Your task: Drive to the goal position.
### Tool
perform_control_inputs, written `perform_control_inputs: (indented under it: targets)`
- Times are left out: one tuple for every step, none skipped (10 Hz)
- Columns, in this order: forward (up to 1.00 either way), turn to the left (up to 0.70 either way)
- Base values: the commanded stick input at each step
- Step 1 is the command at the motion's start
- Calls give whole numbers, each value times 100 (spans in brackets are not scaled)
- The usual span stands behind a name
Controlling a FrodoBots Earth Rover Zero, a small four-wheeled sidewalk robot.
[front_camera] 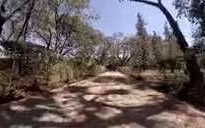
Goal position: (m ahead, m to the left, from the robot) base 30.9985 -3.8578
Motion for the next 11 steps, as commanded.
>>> perform_control_inputs:
  targets:
    - [100,0]
    - [100,0]
    - [100,-22]
    - [100,-40]
    - [100,-40]
    - [100,0]
    - [100,0]
    - [100,0]
    - [100,0]
    - [100,0]
    - [100,0]
